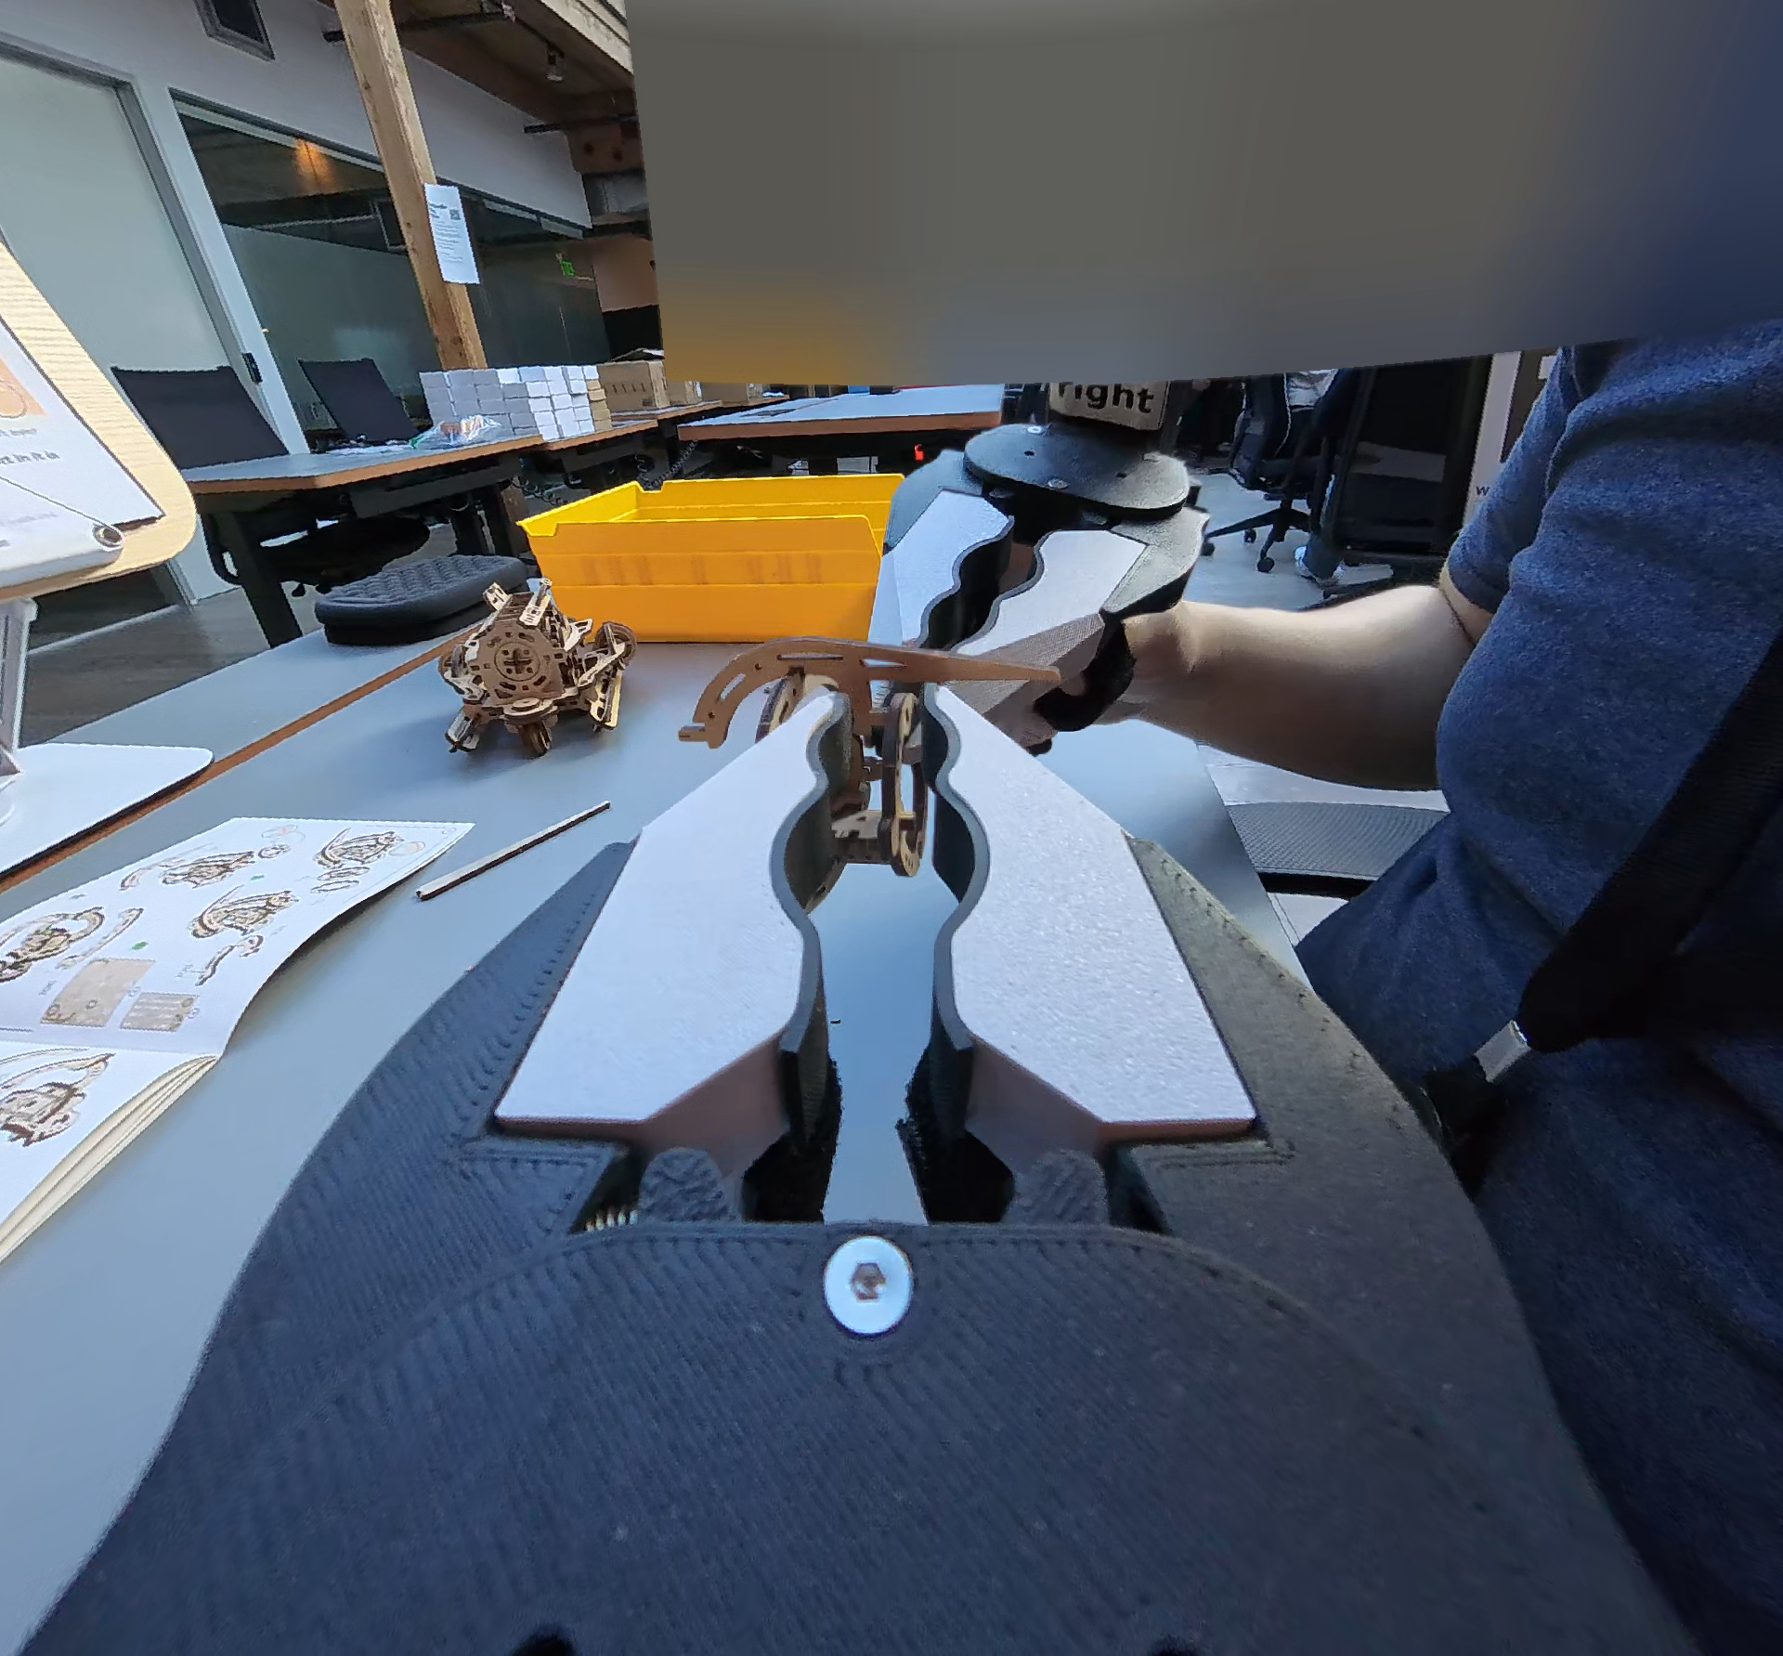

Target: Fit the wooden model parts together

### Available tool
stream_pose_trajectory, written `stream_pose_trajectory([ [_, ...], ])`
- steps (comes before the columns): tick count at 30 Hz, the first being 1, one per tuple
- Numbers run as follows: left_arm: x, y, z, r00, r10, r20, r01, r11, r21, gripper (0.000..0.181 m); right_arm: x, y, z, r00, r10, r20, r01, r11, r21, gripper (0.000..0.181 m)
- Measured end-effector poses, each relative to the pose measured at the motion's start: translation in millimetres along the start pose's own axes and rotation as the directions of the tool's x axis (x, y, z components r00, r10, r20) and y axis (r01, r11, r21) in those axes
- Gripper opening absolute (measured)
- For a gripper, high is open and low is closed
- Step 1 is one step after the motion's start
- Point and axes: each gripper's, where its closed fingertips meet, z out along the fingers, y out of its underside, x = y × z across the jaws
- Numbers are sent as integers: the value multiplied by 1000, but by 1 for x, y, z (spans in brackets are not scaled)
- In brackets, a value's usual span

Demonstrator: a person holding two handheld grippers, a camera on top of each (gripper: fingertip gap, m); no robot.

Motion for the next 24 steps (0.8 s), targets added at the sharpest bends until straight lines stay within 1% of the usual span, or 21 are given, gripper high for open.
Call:
stream_pose_trajectory([
  [4, 0, -6, -6, 1000, -12, 24, 12, 1000, 7, 15, 5, -2, -7, 1000, 23, 5, -24, 998, 62, 3],
  [6, -7, -11, -12, 997, -3, 75, 2, 1000, 10, 16, 4, -7, -12, 999, 34, 34, -38, 992, 123, 3],
  [8, -15, -16, -20, 993, -47, 104, 44, 998, 37, 19, 5, -12, -18, 997, 50, 52, -59, 981, 184, 3],
  [10, -19, -18, -26, 987, -146, 72, 141, 988, 71, 31, 7, -18, -23, 995, 60, 77, -77, 967, 244, 2],
  [12, -21, -16, -27, 969, -242, 40, 238, 968, 85, 50, 8, -23, -26, 993, 63, 96, -88, 952, 293, 2],
  [13, -19, -15, -25, 967, -252, 25, 249, 965, 84, 54, 7, -25, -28, 993, 52, 106, -83, 946, 312, 2],
  [16, -13, -9, -16, 972, -234, 23, 233, 971, 48, 57, 5, -29, -28, 995, -11, 100, -25, 938, 347, 2],
  [18, -6, -14, -10, 943, -330, -51, 333, 940, 78, 57, 5, -31, -28, 996, -59, 73, 28, 932, 361, 2],
  [21, -3, -21, -6, 858, -483, -175, 507, 852, 132, 62, 0, -34, -25, 991, -116, 64, 85, 926, 368, 2],
  [23, -4, -24, -5, 804, -545, -238, 586, 793, 166, 64, -3, -37, -25, 989, -132, 66, 97, 918, 385, 2],
  [24, -3, -24, -4, 788, -560, -255, 607, 776, 172, 65, -4, -39, -25, 988, -139, 61, 105, 914, 393, 2],
])
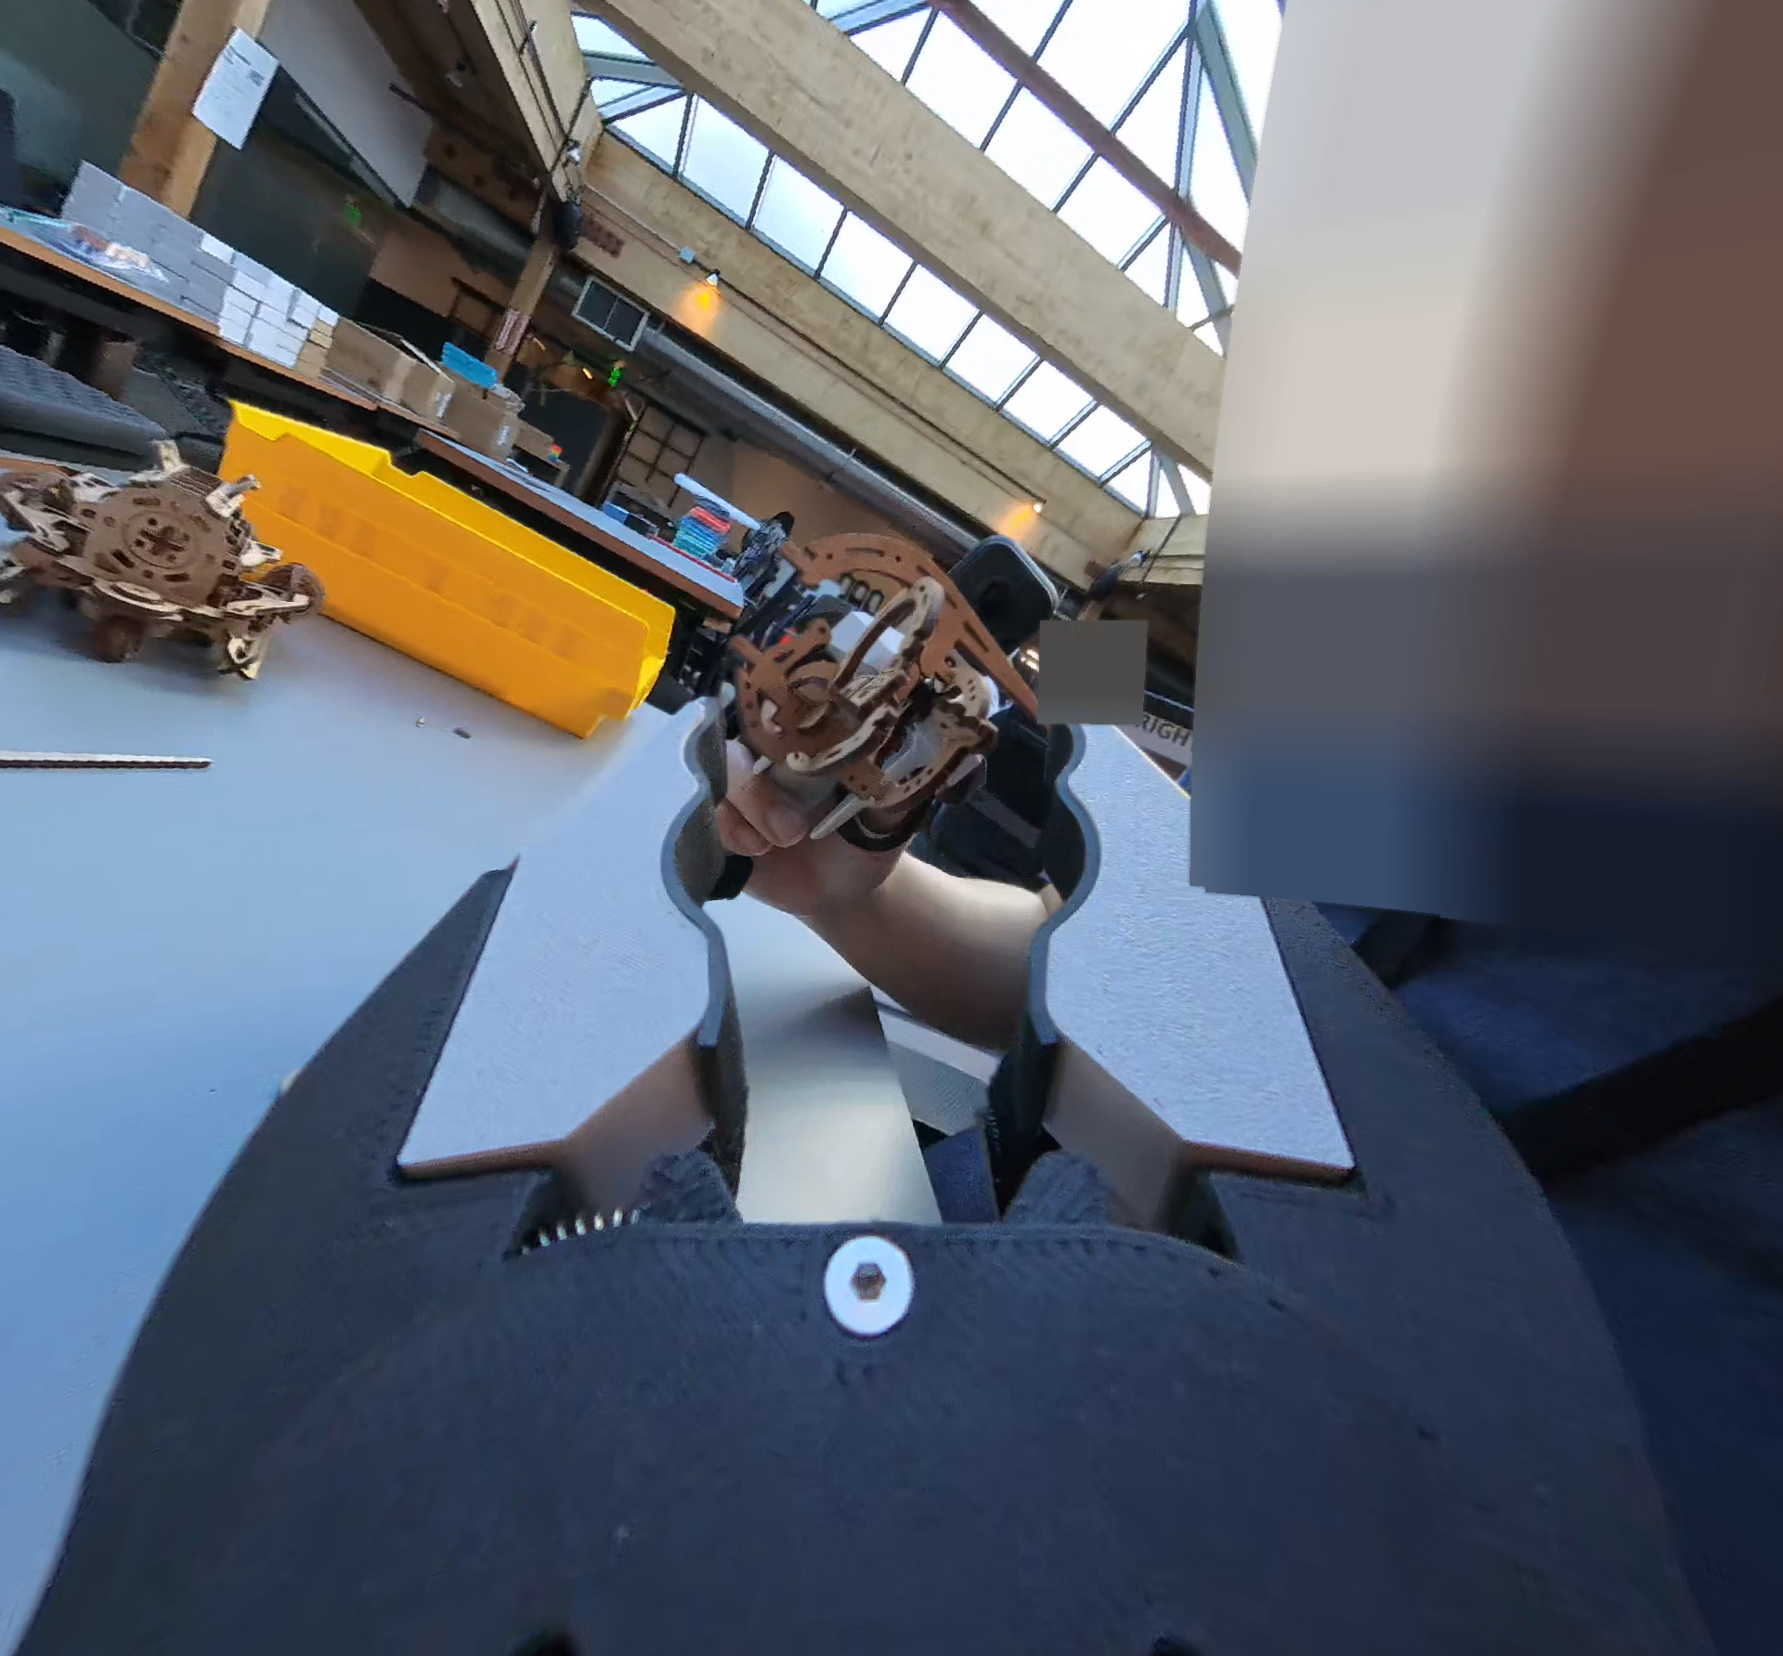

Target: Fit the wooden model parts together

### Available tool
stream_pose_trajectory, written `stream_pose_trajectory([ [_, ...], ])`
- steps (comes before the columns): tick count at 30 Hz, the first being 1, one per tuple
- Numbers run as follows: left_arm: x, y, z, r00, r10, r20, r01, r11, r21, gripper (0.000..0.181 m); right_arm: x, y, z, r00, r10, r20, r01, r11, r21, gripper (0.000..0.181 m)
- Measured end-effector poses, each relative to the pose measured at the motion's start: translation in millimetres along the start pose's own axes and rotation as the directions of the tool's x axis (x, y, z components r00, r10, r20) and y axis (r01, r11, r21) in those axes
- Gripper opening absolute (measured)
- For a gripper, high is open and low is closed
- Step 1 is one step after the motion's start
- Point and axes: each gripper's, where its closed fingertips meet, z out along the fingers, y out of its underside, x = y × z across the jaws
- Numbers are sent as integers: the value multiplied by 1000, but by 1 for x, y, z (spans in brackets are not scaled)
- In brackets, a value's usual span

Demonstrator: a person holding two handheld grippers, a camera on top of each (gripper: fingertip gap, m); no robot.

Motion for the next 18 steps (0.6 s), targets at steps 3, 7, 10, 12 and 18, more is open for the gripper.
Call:
stream_pose_trajectory([
  [3, -9, 2, -2, 991, 103, 86, -102, 995, -18, 70, 0, -4, 2, 1000, -28, -3, 28, 1000, 7, 3],
  [7, -7, -16, -17, 849, 463, 256, -445, 887, -127, 68, 3, -5, 4, 997, -68, -19, 68, 997, -28, 3],
  [10, 17, -21, -18, 747, 628, 217, -592, 777, -213, 54, 3, -4, 6, 994, -106, -21, 104, 992, -64, 3],
  [12, 27, -16, -12, 710, 683, 172, -630, 725, -280, 48, 1, -4, 8, 991, -129, -14, 128, 989, -75, 3],
  [18, 32, 0, 9, 590, 803, 79, -700, 558, -446, 28, -2, -1, 11, 988, -157, -12, 155, 984, -89, 3],
])
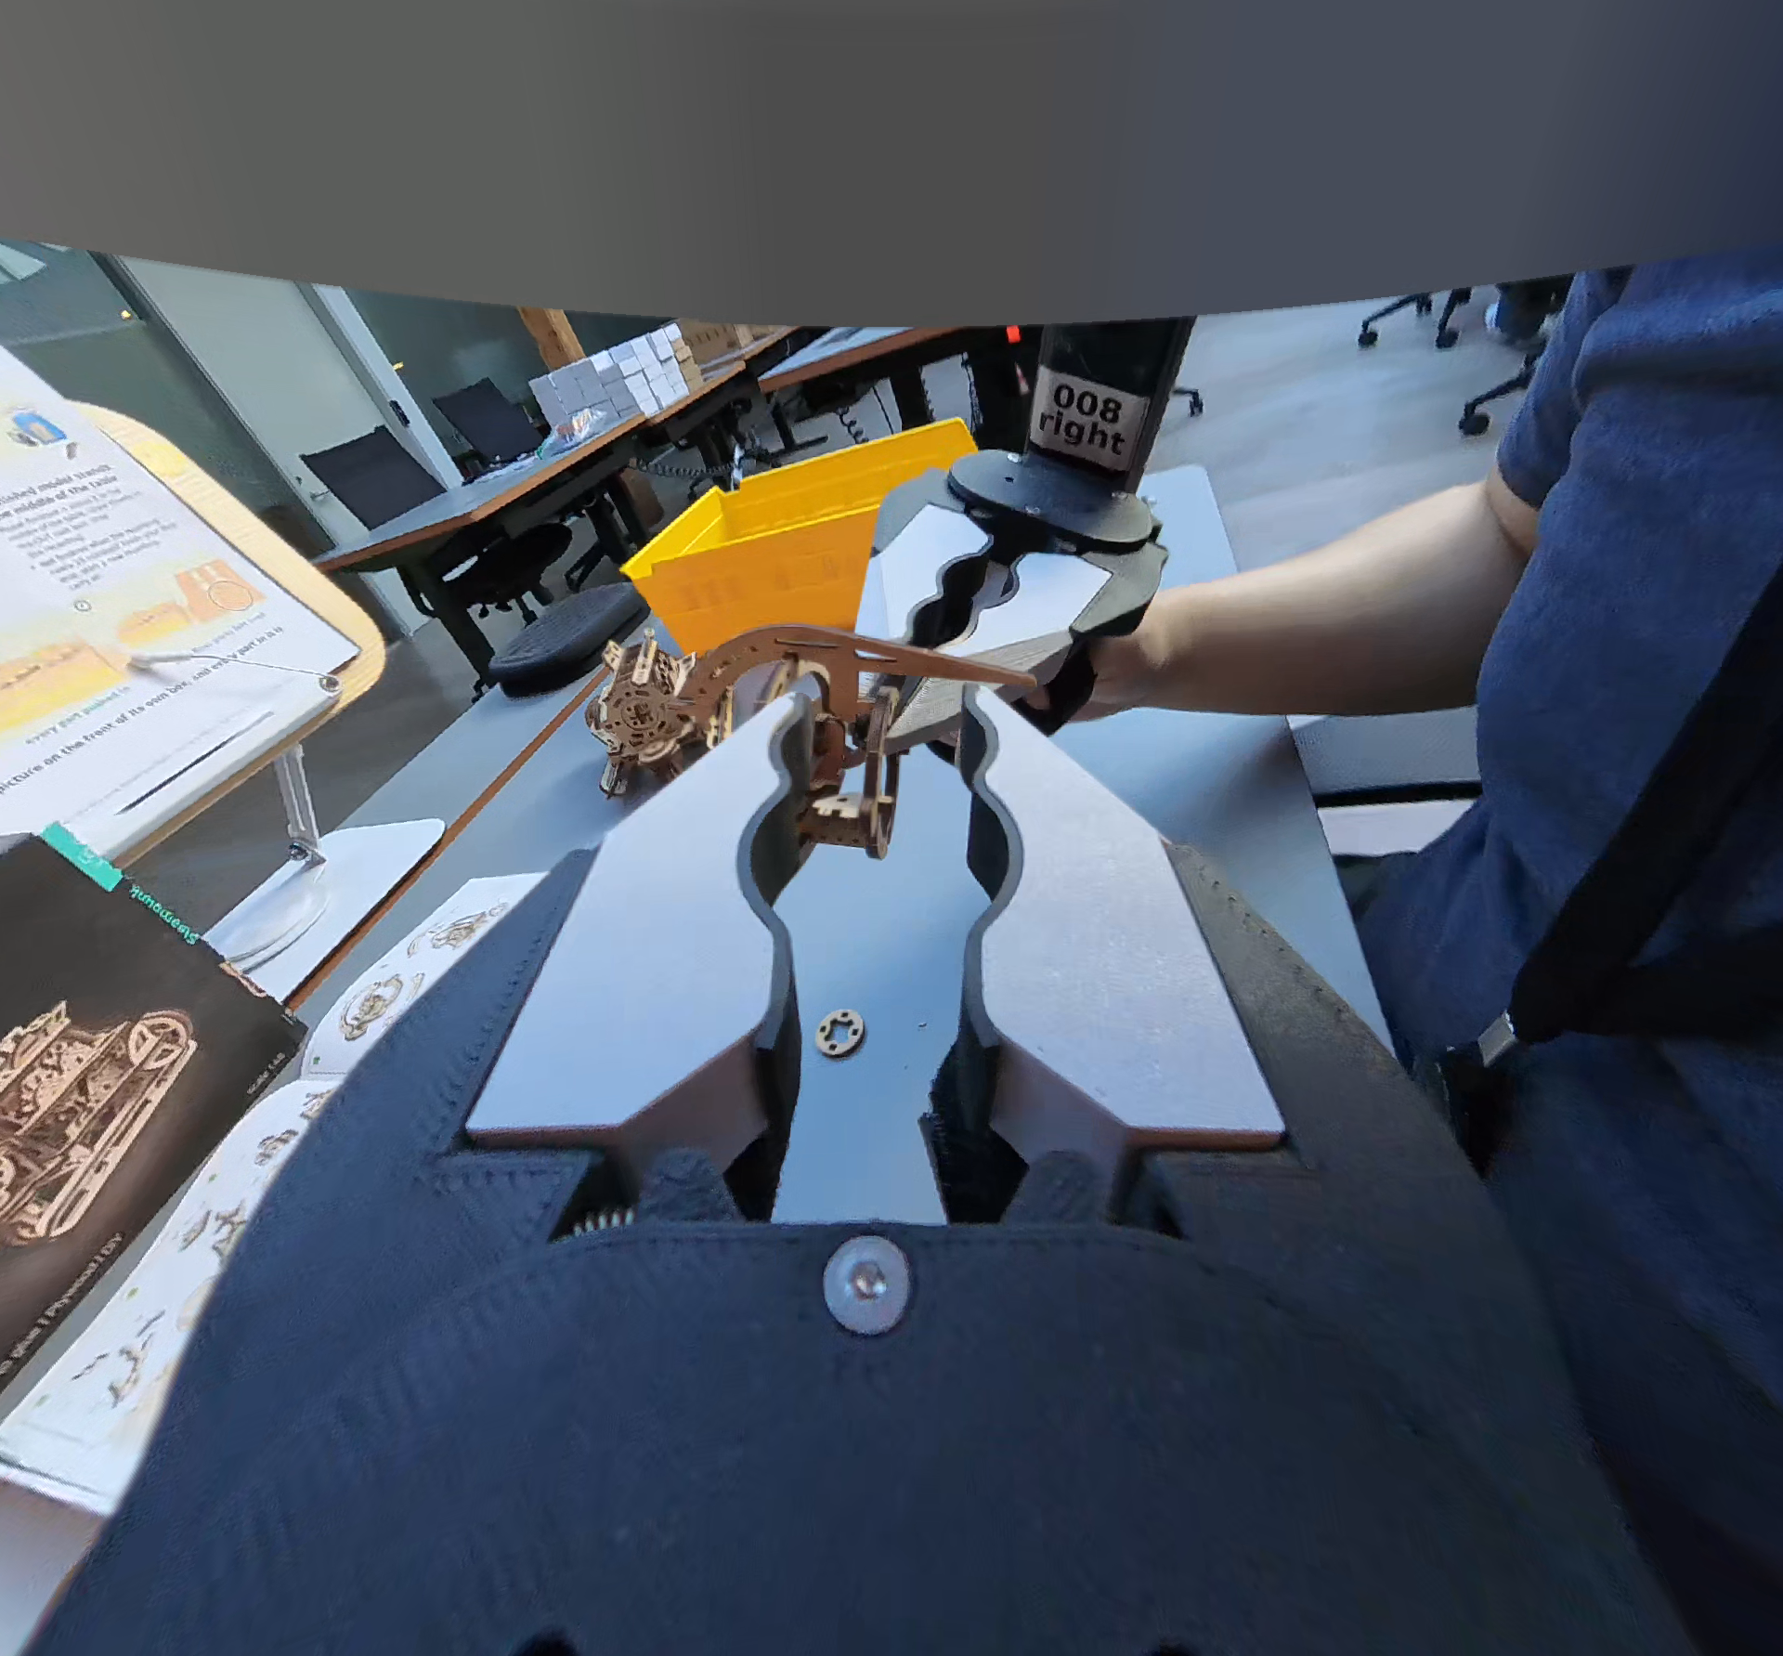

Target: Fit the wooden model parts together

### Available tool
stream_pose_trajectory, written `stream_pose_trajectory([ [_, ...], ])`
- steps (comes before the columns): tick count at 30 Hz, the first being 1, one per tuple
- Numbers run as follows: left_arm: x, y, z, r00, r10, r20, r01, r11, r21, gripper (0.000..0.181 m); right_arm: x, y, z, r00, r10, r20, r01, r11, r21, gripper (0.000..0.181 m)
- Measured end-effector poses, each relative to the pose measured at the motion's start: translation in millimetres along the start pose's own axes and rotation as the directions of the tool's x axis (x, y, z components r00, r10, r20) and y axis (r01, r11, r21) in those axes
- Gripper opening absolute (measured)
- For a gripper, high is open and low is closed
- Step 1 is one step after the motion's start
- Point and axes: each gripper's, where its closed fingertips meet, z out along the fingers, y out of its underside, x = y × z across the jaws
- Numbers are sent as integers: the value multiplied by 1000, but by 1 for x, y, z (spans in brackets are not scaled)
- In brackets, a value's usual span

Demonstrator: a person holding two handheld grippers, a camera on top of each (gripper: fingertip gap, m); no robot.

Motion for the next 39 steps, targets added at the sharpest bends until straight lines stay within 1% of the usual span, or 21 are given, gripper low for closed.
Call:
stream_pose_trajectory([
  [3, 1, 5, 8, 1000, -7, 0, 7, 999, -41, 24, -1, -3, 0, 1000, -3, 2, 3, 1000, 7, 3],
  [14, 2, 6, 11, 1000, 1, -8, -2, 999, -33, 20, -4, 0, 1, 999, -27, 27, 27, 999, -22, 3],
  [21, 2, 4, 13, 1000, 1, 27, -1, 1000, 14, 23, -2, -3, 1, 999, -29, 16, 29, 999, -16, 3],
  [27, 1, 7, 13, 999, 32, 42, -32, 999, 2, 13, -8, -3, 2, 998, -54, 38, 55, 998, -30, 2],
  [35, 2, 3, 11, 994, 88, 71, -90, 995, 33, 12, -8, -7, 4, 998, -47, 42, 49, 998, -42, 2],
  [39, 3, 1, 10, 994, 79, 78, -83, 995, 54, 11, -9, -10, 4, 998, -39, 47, 40, 999, -34, 3],
])
